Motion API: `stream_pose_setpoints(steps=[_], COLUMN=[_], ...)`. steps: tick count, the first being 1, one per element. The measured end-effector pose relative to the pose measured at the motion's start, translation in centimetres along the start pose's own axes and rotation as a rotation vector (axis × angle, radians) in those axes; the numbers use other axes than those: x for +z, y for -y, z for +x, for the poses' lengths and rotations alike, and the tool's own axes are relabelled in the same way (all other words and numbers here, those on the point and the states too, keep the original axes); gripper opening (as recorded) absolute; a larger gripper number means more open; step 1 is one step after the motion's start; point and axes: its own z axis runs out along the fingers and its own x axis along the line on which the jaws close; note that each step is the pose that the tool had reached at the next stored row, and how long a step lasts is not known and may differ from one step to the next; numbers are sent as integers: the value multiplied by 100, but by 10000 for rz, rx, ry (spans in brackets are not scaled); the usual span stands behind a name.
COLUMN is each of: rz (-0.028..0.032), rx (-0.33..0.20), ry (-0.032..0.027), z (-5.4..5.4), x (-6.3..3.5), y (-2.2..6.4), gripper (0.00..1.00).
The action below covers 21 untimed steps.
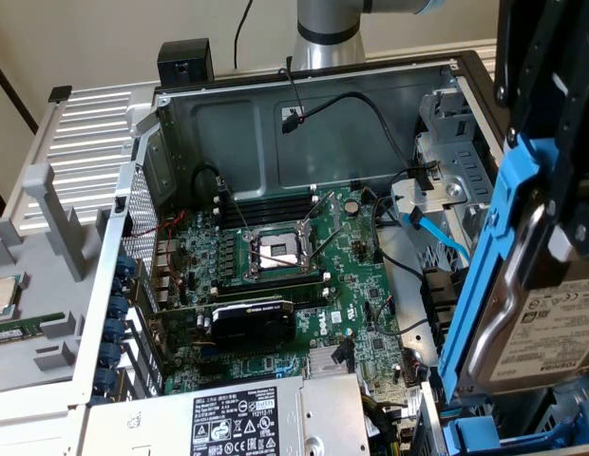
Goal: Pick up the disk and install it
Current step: 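Insert the disk into the insertion slot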
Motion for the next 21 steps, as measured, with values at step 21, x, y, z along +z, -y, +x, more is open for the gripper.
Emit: stream_pose_setpoints(steps=[21], rz=[18], rx=[0], ry=[-9], z=[-115], x=[159], y=[25], gripper=[37])
